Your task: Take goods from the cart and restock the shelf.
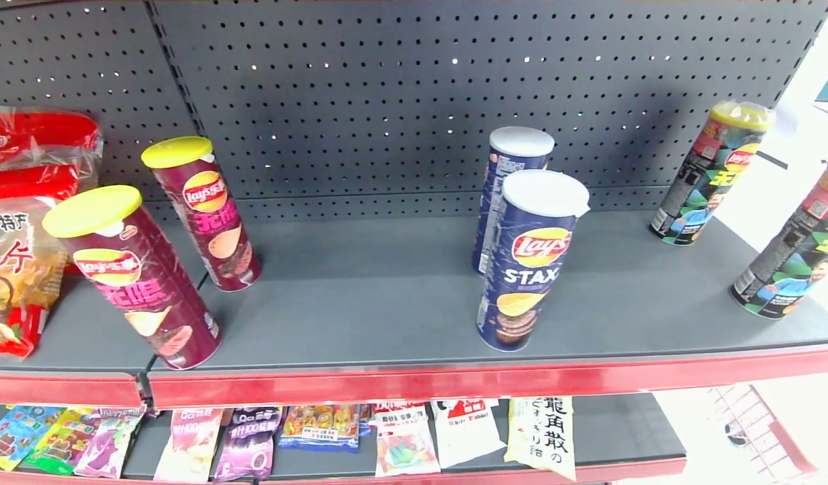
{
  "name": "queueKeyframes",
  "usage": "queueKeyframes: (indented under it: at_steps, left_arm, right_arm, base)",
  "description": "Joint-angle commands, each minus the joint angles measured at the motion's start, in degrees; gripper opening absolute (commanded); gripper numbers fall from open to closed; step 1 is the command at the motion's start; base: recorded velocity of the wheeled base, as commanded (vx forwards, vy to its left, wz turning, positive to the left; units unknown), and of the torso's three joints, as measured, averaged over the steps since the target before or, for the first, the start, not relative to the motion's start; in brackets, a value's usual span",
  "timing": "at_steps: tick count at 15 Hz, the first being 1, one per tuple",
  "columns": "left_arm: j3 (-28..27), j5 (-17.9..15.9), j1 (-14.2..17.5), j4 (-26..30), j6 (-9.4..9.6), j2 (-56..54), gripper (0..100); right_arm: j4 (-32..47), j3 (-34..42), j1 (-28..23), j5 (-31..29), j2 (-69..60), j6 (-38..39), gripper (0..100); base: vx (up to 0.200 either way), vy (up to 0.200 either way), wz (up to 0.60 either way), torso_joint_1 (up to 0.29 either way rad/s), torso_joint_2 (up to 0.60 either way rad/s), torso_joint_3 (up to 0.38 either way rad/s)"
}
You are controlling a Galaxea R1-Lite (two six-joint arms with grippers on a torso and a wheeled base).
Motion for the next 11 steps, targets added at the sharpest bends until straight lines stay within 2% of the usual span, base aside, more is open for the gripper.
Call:
queueKeyframes:
  at_steps: [1,11]
  left_arm:
    - [0.0,0.0,0.0,0.0,-0.02,0.0,100]
    - [0.0,0.0,0.0,0.0,-0.11,0.0,100]
  right_arm:
    - [0.0,0.0,0.0,0.0,0.1,0.0,100]
    - [0.0,0.0,0.0,-0.3,0.1,0.0,100]
  base:
    - [0.000,-0.200,0.00,0.002,0.00,0.017]
    - [0.000,0.000,0.00,0.000,0.00,0.000]
